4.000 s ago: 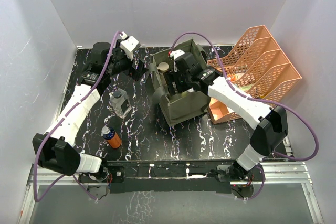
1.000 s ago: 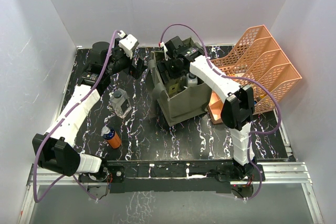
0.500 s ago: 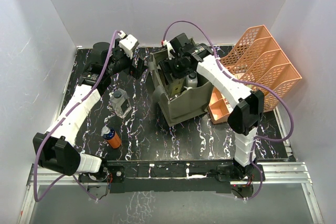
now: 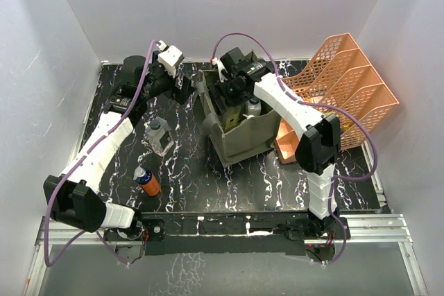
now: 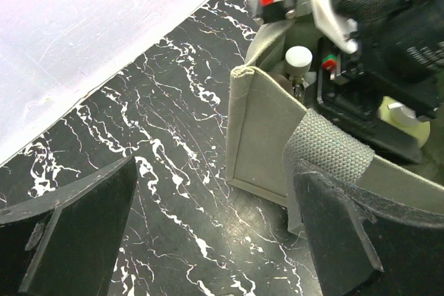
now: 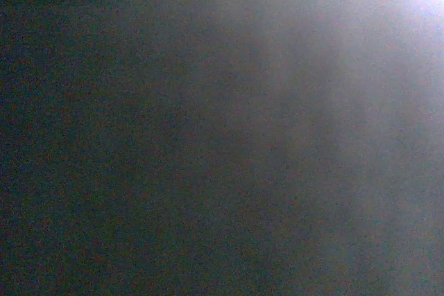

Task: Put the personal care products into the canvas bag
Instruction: Place the care product in the canvas bag.

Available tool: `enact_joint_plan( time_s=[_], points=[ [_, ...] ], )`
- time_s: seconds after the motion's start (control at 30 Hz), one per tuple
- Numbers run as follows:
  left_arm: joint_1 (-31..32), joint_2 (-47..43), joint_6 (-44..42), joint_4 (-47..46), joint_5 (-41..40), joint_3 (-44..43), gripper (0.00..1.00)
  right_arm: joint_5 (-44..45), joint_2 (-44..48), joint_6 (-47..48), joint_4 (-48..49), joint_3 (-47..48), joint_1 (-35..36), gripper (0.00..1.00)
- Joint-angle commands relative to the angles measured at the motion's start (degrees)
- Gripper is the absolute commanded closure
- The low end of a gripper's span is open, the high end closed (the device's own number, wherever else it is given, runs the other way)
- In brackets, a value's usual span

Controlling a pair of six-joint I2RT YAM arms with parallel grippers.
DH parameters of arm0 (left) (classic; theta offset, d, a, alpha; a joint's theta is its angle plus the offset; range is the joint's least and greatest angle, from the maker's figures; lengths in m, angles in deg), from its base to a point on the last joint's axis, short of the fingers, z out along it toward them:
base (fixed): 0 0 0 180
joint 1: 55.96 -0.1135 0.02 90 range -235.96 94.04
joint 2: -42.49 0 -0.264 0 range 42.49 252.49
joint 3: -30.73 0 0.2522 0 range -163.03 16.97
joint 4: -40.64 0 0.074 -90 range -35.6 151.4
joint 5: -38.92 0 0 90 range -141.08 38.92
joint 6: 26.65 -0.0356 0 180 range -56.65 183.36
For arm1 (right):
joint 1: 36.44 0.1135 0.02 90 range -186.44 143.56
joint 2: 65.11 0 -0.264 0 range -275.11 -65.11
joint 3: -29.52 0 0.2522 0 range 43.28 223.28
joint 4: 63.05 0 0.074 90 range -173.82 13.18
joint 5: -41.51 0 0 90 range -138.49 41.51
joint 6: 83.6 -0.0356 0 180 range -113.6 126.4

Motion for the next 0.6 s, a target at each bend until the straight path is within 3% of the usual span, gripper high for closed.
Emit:
enact_joint_plan(
  time_s=[0.0, 0.2, 0.57],
  points=[
    [0.3, 0.0, -0.1, -1.7, -0.3, -0.4, 0.08, -0.6, -2.0, -0.7, 6.5, 5.9, 0.1, 0.92],
    [0.3, 0.2, -1.1, -1.7, -0.4, -0.4, 0.08, -0.1, -4.2, -0.7, 7.3, 5.9, 0.0, 0.89],
    [0.3, 0.5, -0.5, -2.6, -1.2, -0.1, 0.08, -1.4, -2.0, -0.7, 7.8, -0.1, 0.1, 0.61]
  ],
)
